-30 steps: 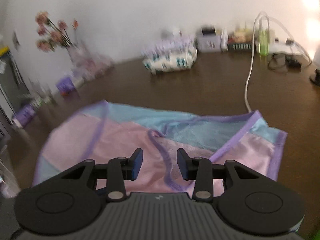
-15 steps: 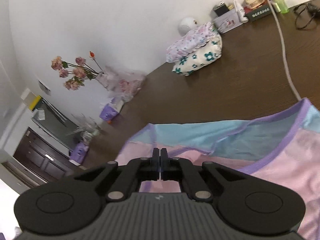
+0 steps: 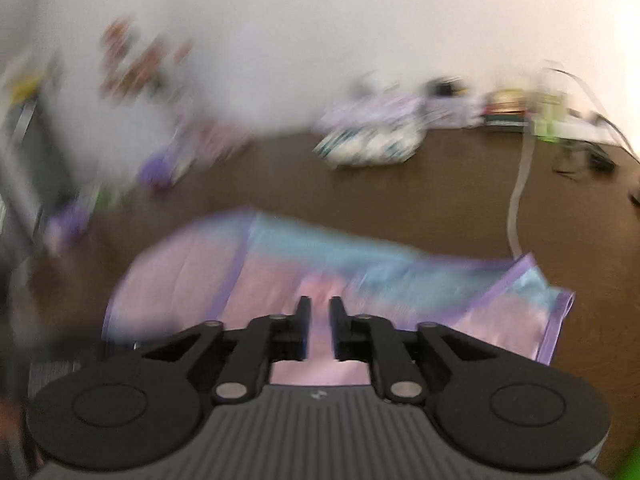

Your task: Fold clothes

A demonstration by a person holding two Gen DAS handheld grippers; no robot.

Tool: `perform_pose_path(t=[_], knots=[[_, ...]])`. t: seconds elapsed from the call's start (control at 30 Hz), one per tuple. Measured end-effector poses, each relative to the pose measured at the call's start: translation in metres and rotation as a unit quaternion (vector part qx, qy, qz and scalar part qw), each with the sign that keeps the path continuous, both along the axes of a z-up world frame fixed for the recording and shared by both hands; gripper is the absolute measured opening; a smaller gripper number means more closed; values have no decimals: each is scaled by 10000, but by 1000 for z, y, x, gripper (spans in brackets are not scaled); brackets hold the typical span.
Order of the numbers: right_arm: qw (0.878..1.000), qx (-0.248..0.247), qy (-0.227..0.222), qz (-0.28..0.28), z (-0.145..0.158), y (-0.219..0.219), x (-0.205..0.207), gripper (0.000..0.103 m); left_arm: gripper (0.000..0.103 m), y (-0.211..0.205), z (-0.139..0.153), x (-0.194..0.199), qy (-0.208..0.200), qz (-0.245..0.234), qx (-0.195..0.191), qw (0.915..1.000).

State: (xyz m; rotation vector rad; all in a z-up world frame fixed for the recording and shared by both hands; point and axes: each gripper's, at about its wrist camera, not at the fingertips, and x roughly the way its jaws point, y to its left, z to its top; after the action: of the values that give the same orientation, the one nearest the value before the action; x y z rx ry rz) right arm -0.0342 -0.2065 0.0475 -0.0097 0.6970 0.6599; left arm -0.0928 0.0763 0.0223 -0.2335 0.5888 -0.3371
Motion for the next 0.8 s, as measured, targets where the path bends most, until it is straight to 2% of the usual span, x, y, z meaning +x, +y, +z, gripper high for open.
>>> perform_pose_path(t=[0.03,0.1,0.13,0.17,0.2,0.27,0.3,0.37,0.4,0.47,0.53,0.63,0.67,0.7,0.73,0.77,0.8], knots=[[9998,-155,-4,153,-5,7,-9,35,40,4,-1,-2,-8,14,169,9999],[9987,-430,-84,252,-15,21,-22,36,43,11,-3,-7,-22,44,503,9987],[9981,-554,-126,251,-19,29,-24,27,43,13,-5,-8,-1,54,546,9985],[9972,-678,-169,250,-24,37,-26,12,43,15,-6,-10,22,65,588,9982],[9970,-726,-189,202,-26,43,-27,4,43,18,-7,-13,33,80,571,9983],[9967,-732,-209,276,-28,49,-29,4,43,22,-10,-20,59,45,608,9981],[9965,-733,-218,331,-29,52,-30,5,43,24,-10,-25,-16,-15,655,9979],[9961,-752,-206,421,-30,54,-32,27,45,30,-11,-35,-193,-269,726,9968],[9962,-688,-273,454,-26,45,-37,43,46,34,-11,-39,-293,-465,749,9957],[9962,-485,-493,523,-15,23,-50,47,53,45,-11,-51,-383,-911,746,9923],[9940,-466,-579,806,-14,7,-66,47,54,58,-13,-58,-298,-1265,750,9887],[9897,-569,-589,1177,-19,-11,-88,47,53,67,-17,-54,-235,-1328,786,9877],[9893,-692,-504,1183,-26,-10,-91,46,50,70,-19,-53,-214,-1348,798,9874],[9888,-802,-485,1160,-32,-9,-94,41,47,73,-20,-52,-193,-1369,810,9871],[9883,-907,-493,1126,-37,-7,-96,29,41,73,-21,-51,-192,-1380,874,9864],[9884,-897,-550,1095,-40,-7,-98,21,19,72,-21,-50,-190,-1391,939,9856],[9888,-854,-568,1080,-41,-7,-100,7,7,72,-22,-49,-189,-1402,1004,9848]])
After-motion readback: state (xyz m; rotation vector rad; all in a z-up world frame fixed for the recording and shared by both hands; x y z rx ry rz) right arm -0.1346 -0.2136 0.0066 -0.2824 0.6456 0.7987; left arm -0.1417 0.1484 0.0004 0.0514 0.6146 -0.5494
